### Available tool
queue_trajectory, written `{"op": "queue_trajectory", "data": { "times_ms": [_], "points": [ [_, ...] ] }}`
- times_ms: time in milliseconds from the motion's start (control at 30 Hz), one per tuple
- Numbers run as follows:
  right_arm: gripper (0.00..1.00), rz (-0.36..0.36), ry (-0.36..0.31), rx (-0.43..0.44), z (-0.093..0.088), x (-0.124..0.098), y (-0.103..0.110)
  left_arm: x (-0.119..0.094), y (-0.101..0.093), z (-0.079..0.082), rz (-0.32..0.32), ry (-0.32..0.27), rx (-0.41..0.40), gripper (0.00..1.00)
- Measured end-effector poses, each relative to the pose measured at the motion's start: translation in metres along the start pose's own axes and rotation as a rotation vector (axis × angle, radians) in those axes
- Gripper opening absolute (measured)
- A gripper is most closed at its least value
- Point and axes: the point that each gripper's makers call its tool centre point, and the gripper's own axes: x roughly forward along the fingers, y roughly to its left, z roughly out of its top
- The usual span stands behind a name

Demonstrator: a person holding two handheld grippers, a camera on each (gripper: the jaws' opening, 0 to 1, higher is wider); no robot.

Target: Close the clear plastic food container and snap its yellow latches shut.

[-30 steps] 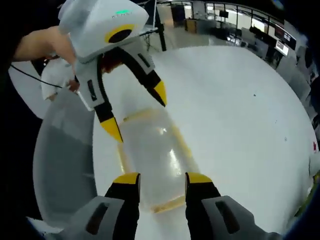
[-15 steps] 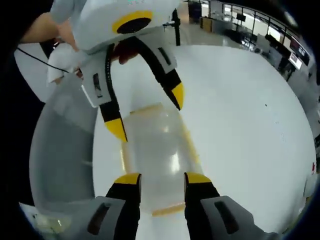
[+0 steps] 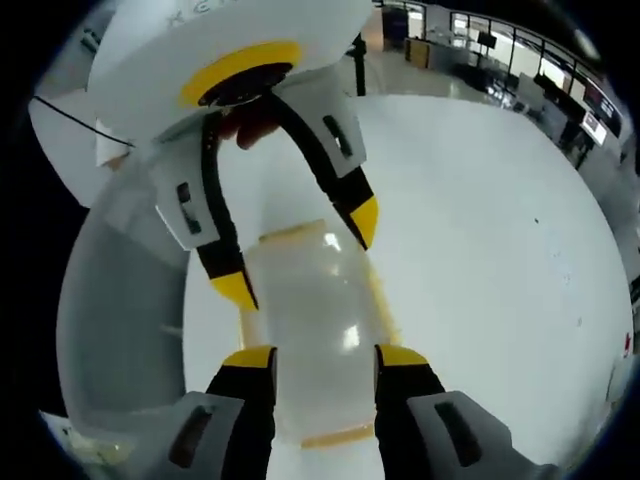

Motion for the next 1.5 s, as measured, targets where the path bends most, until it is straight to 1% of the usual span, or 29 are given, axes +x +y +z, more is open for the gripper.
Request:
{"op": "queue_trajectory", "data": {
  "times_ms": [133, 333, 567, 600, 733, 800, 933, 1133, 1167, 1200, 1367, 1400, 1467, 1500],
  "points": [
    [0.37, -0.004, -0.001, 0.006, 0.001, 0.001, -0.002, 0.0, 0.001, 0.0, 0.008, 0.001, 0.001, 0.59],
    [0.37, -0.012, -0.004, 0.013, 0.002, 0.002, -0.006, -0.002, 0.0, 0.003, 0.055, 0.003, 0.047, 0.59],
    [0.37, -0.027, -0.004, 0.03, 0.002, 0.002, -0.014, -0.004, -0.003, 0.005, 0.08, -0.002, 0.076, 0.55],
    [0.37, -0.029, -0.007, 0.034, 0.003, 0.001, -0.015, -0.004, -0.004, 0.005, 0.086, -0.006, 0.091, 0.55],
    [0.37, -0.034, -0.009, 0.044, 0.003, 0.002, -0.017, -0.004, -0.01, 0.006, 0.079, -0.009, 0.087, 0.57],
    [0.37, -0.038, -0.008, 0.046, 0.003, 0.003, -0.018, -0.005, -0.012, 0.007, 0.086, -0.017, 0.089, 0.58],
    [0.37, -0.033, -0.005, 0.048, 0.002, 0.004, -0.017, -0.006, -0.015, 0.01, 0.078, -0.026, 0.094, 0.58],
    [0.37, -0.026, 0.032, 0.055, -0.009, 0.01, -0.016, -0.004, -0.021, 0.014, 0.069, -0.042, 0.083, 0.58],
    [0.38, -0.016, 0.01, 0.085, -0.006, 0.01, -0.015, -0.003, -0.022, 0.014, 0.063, -0.043, 0.083, 0.58],
    [0.38, -0.02, 0.019, 0.083, -0.008, 0.01, -0.016, -0.003, -0.023, 0.015, 0.061, -0.046, 0.08, 0.57],
    [0.4, -0.023, 0.015, 0.09, -0.008, 0.01, -0.017, -0.004, -0.025, 0.018, 0.057, -0.059, 0.075, 0.55],
    [0.4, -0.024, 0.015, 0.086, -0.008, 0.01, -0.017, -0.004, -0.026, 0.019, 0.052, -0.063, 0.078, 0.57],
    [0.4, -0.025, 0.016, 0.087, -0.009, 0.01, -0.016, -0.003, -0.036, 0.024, 0.016, -0.092, 0.016, 0.64],
    [0.4, -0.028, 0.016, 0.082, -0.008, 0.01, -0.017, -0.003, -0.037, 0.025, 0.015, -0.088, 0.025, 0.63]
  ]
}}
